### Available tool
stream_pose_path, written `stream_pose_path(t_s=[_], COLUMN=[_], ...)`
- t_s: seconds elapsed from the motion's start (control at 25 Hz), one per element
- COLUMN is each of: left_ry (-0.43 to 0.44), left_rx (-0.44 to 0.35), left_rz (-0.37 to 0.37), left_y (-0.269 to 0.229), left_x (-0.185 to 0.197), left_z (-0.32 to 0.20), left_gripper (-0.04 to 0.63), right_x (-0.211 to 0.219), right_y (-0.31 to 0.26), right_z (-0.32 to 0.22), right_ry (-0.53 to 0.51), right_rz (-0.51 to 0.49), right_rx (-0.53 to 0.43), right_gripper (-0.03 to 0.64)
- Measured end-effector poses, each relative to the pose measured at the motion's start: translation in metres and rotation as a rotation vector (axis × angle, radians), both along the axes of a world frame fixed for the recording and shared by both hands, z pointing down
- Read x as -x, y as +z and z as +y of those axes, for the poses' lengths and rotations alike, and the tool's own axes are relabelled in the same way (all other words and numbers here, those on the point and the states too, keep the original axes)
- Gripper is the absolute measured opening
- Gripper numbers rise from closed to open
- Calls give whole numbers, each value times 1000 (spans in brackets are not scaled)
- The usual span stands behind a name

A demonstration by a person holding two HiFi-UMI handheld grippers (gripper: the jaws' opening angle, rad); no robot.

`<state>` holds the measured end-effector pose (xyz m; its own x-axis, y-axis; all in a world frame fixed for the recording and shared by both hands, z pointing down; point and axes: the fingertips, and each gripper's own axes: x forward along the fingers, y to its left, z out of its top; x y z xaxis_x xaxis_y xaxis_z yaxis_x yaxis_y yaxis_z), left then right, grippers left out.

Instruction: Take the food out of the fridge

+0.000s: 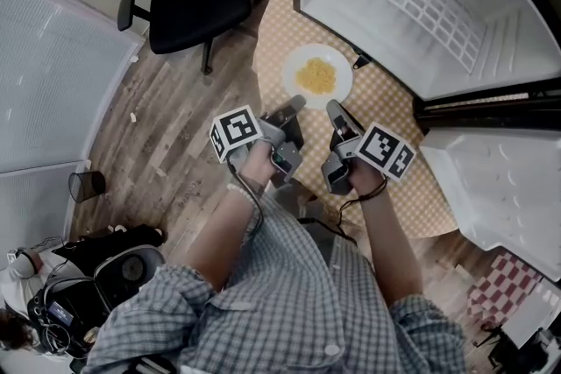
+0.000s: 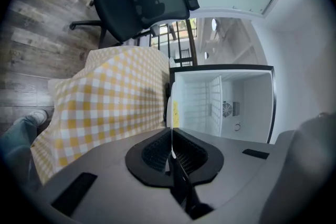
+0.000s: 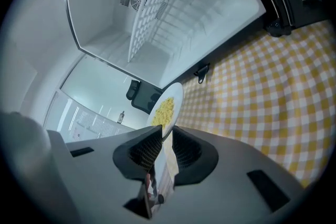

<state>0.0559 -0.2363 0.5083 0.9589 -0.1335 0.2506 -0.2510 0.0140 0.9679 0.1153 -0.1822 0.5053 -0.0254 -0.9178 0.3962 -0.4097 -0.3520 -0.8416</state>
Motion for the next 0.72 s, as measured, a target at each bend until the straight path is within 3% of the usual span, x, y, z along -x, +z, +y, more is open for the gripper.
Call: stream_pose_path(t_s=[0.36, 0.72], left_ry=[24, 55], left_rx=[27, 28], left_rz=[-85, -166], left_y=[50, 74], left_x=[3, 4], left_z=[6, 6], left_gripper=[14, 14], right_x=[5, 8], right_y=[52, 78], right_z=[7, 8], right_ry=[-13, -54], right_rz=[-66, -20], right_rx=[98, 193], right_gripper=[48, 57])
